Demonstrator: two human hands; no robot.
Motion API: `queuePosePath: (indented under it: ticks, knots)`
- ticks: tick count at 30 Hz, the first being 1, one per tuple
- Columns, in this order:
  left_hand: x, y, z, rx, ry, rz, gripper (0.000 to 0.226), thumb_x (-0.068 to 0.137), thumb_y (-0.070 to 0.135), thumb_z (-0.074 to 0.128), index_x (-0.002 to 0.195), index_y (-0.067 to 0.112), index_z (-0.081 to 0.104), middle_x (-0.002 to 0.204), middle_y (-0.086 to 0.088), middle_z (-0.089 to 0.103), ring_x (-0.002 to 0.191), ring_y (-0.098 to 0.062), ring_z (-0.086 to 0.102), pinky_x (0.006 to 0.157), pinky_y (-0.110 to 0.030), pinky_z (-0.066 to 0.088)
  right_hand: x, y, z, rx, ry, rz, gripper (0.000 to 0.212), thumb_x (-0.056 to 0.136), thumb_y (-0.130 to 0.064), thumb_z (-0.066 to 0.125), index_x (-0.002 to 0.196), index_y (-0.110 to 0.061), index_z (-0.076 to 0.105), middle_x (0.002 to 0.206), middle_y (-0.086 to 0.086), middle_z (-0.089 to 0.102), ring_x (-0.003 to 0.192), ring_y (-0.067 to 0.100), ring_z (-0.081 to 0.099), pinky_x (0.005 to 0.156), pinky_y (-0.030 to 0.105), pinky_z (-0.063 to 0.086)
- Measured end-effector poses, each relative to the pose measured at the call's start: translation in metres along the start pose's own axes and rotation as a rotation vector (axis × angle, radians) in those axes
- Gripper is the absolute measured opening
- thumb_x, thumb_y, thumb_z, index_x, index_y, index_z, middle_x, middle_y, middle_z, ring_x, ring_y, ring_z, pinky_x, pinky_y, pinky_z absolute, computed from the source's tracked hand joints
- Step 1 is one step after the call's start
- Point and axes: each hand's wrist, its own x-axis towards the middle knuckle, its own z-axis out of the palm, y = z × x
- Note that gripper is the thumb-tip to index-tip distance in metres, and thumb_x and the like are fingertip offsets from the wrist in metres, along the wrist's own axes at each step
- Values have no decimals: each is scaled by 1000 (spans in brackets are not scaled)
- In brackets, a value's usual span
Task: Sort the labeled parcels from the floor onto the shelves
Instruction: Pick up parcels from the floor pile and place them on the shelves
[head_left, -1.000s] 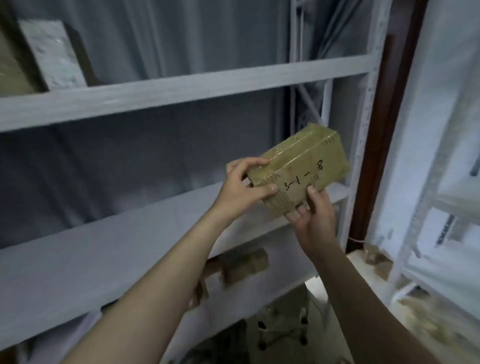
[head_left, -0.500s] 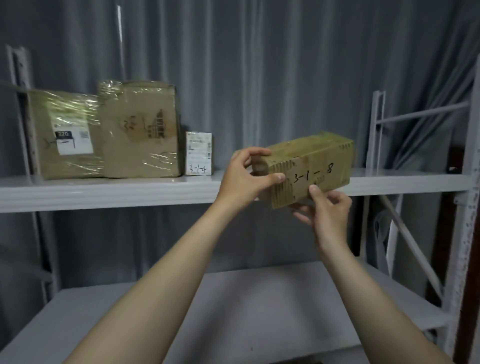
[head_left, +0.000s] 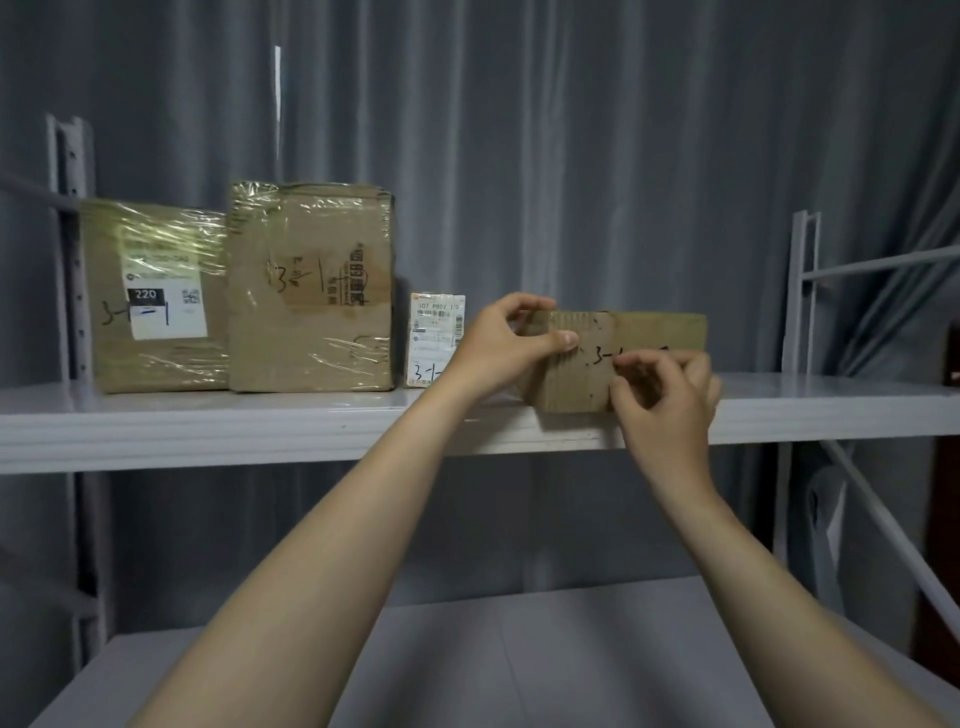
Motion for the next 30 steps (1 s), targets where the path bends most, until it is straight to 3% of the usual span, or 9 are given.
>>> queuePosePath:
  ticks: [2,6,11,15,18,19,21,24,30]
  knots:
    - [8,-7,-3,9,-26,-8,42,84,26,85,122,22,69,123,3,66,104,9,59,93,-14,51,3,3,6,-51,-16,-28,16,91,-20,70,101,-33,71,117,-6,45,115,14,34,106,40,36]
    - [22,-17,1,51,-37,-62,53,88,25,81,137,19,62,132,-2,63,123,-13,59,107,-40,51,8,6,14,-203,-68,-63,16,96,-31,62,109,-36,70,118,-7,43,119,20,35,102,36,28]
    - [40,-16,27,4,-57,-162,58,87,12,80,139,12,54,132,-11,62,118,-29,65,98,-50,57,22,5,12,-432,-151,-14,30,101,-47,49,124,-33,63,127,2,43,122,29,38,108,47,33]
    - [58,-9,62,42,-124,-168,50,92,12,74,138,14,55,130,-9,64,114,-27,66,100,-46,56,37,12,-2,-543,-181,65,38,102,-53,43,134,-35,53,135,8,42,121,37,44,104,52,40]
    - [65,3,84,20,-201,-235,7,102,26,57,108,26,60,113,-7,65,93,-26,66,88,-47,62,56,23,-14,-588,-274,191,44,102,-59,36,133,-33,52,140,10,44,126,40,49,105,55,42]
    - [67,6,88,18,-236,-254,7,104,32,53,103,27,57,112,-6,64,90,-24,65,80,-43,63,63,28,-18,-607,-315,245,48,102,-61,33,134,-32,52,143,10,44,128,40,50,107,55,41]
    - [72,10,93,45,-289,-270,18,106,43,48,116,30,54,111,-1,61,86,-19,62,67,-29,56,81,40,-21,-663,-386,322,54,101,-63,28,137,-31,52,152,11,43,134,40,50,110,57,39]
    - [83,10,94,61,-289,-273,39,106,47,46,139,27,52,118,1,53,93,-20,56,76,-31,48,110,61,-15,-703,-470,401,58,100,-62,25,143,-32,50,158,10,45,139,39,46,113,59,35]
    - [93,7,91,37,-264,-276,41,105,45,49,139,23,54,125,-1,54,106,-26,55,84,-38,48,156,97,9,-697,-628,515,69,100,-66,24,156,-29,39,161,6,45,146,36,42,118,57,34]
